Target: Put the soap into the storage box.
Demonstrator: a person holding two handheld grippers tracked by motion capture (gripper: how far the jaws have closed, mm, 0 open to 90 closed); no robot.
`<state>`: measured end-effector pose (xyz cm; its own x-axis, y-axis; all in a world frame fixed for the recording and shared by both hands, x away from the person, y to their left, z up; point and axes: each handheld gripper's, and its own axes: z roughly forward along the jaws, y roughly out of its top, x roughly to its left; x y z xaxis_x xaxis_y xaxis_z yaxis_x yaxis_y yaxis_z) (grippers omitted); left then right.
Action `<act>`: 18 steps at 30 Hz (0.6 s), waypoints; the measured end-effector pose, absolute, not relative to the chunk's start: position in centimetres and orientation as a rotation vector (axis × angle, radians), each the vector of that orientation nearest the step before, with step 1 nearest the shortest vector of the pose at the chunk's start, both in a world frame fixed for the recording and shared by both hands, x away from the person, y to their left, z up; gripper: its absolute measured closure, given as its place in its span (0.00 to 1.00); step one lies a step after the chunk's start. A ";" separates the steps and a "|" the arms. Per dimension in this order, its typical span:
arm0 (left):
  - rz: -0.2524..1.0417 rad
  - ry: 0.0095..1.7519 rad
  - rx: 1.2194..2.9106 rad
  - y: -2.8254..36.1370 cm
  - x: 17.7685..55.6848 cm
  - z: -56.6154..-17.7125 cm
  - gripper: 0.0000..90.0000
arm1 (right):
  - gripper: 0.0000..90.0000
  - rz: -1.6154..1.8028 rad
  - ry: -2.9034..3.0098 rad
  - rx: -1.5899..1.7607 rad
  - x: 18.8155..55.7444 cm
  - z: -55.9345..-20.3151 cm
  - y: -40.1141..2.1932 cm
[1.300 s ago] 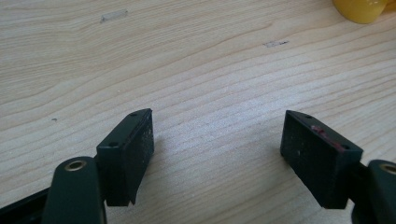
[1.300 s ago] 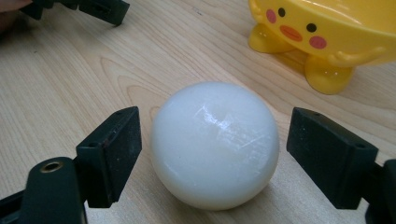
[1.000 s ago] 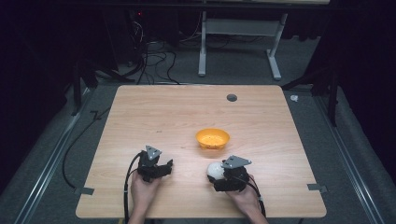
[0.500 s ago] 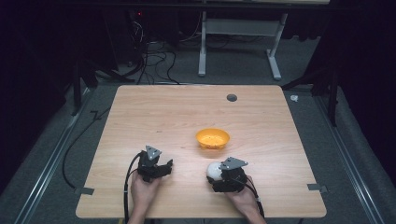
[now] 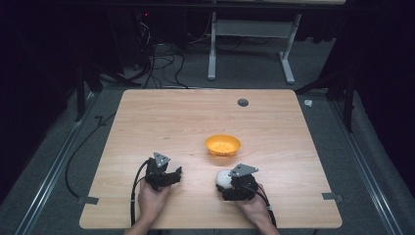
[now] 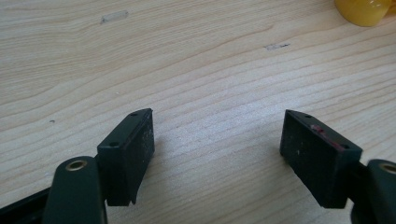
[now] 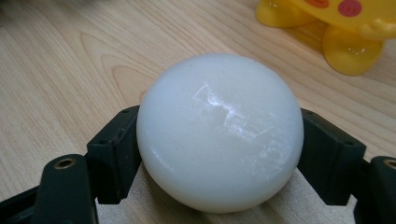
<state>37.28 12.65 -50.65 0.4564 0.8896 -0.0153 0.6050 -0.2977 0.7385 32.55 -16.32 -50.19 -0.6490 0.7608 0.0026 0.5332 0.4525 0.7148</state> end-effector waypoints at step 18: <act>0.538 1.248 2.014 12.5 37.3 -50.7 0.31 | 0.27 0.964 2.364 1.089 32.3 -50.2 -16.0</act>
